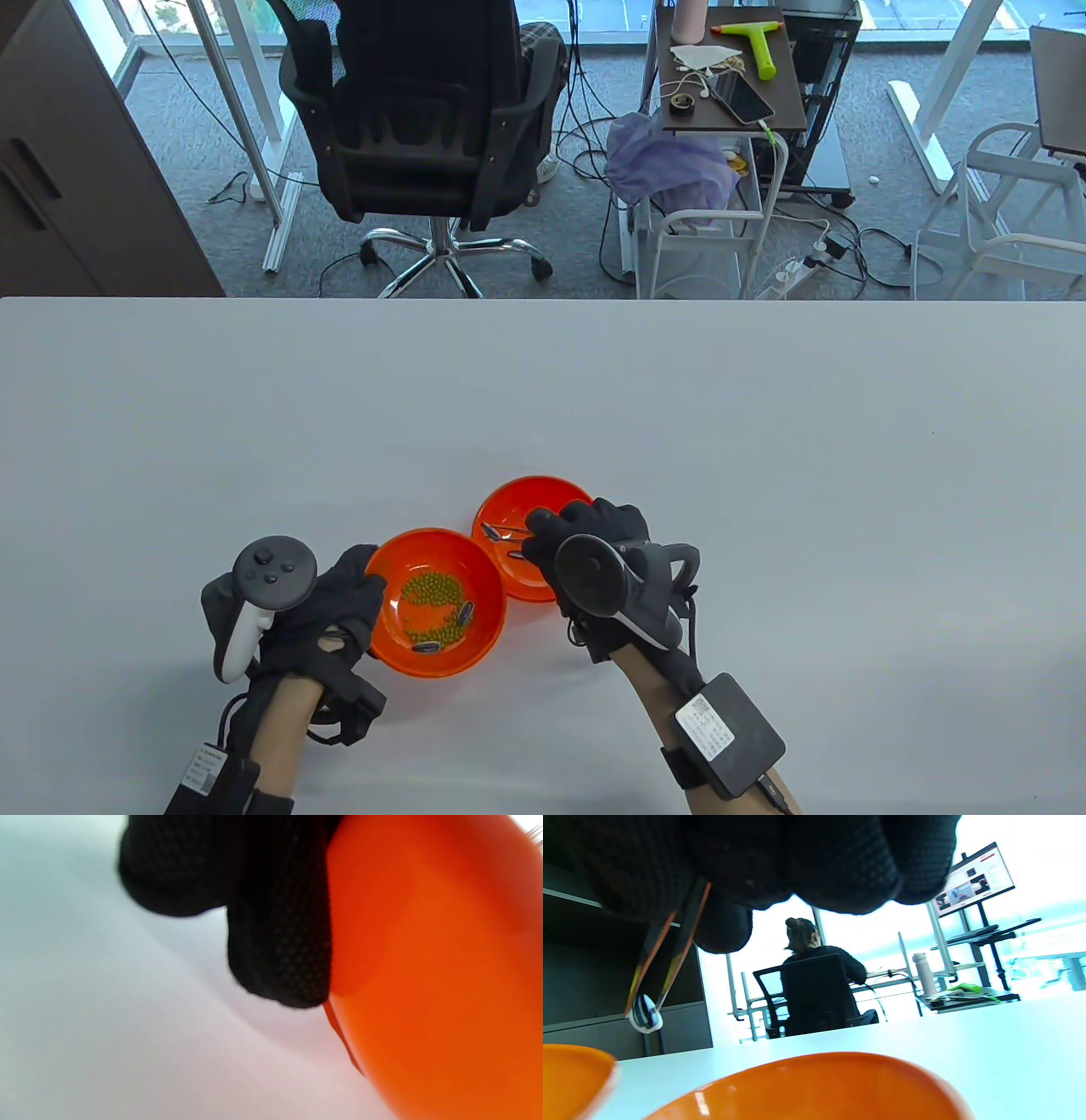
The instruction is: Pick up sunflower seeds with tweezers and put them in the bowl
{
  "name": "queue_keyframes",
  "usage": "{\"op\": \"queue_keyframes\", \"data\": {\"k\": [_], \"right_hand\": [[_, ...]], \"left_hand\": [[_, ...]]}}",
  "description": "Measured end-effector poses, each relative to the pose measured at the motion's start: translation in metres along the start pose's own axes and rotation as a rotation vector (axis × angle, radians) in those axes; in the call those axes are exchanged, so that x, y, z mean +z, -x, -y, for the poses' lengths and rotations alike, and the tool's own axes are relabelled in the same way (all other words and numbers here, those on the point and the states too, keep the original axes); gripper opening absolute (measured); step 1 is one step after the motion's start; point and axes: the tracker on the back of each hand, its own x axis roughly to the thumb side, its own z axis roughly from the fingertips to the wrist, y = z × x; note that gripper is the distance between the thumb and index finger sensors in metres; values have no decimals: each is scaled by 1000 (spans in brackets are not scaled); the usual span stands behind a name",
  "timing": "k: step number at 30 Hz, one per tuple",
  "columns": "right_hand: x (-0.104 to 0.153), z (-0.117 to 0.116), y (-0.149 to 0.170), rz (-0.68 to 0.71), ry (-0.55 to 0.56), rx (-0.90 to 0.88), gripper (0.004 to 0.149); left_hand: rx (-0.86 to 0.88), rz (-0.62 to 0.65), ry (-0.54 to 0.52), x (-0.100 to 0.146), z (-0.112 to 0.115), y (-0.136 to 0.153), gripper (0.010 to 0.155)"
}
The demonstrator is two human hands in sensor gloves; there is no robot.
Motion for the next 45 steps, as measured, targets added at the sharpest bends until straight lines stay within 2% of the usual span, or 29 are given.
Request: {"op": "queue_keyframes", "data": {"k": [7,18,27,32,34,37,41,45], "right_hand": [[-1,-18,19,-59,-42,70,38],[-2,-34,28,-79,-92,133,39],[-2,-28,28,-95,-59,104,40],[-3,-16,23,-93,-54,-12,40],[-3,-11,18,-67,-72,-95,40],[-2,-6,4,45,-146,-191,39],[3,-7,-19,180,-251,-239,39],[11,-13,-41,272,-307,-194,39]], "left_hand": [[-1,-1,0,0,0,0,51],[-1,-1,0,0,0,0,51],[-1,-1,0,0,0,0,51],[-1,-1,0,0,0,0,52],[-1,-1,0,0,0,0,51],[-2,1,-2,0,0,0,52],[0,3,-4,0,0,0,51],[1,4,-6,0,-1,0,52]]}}
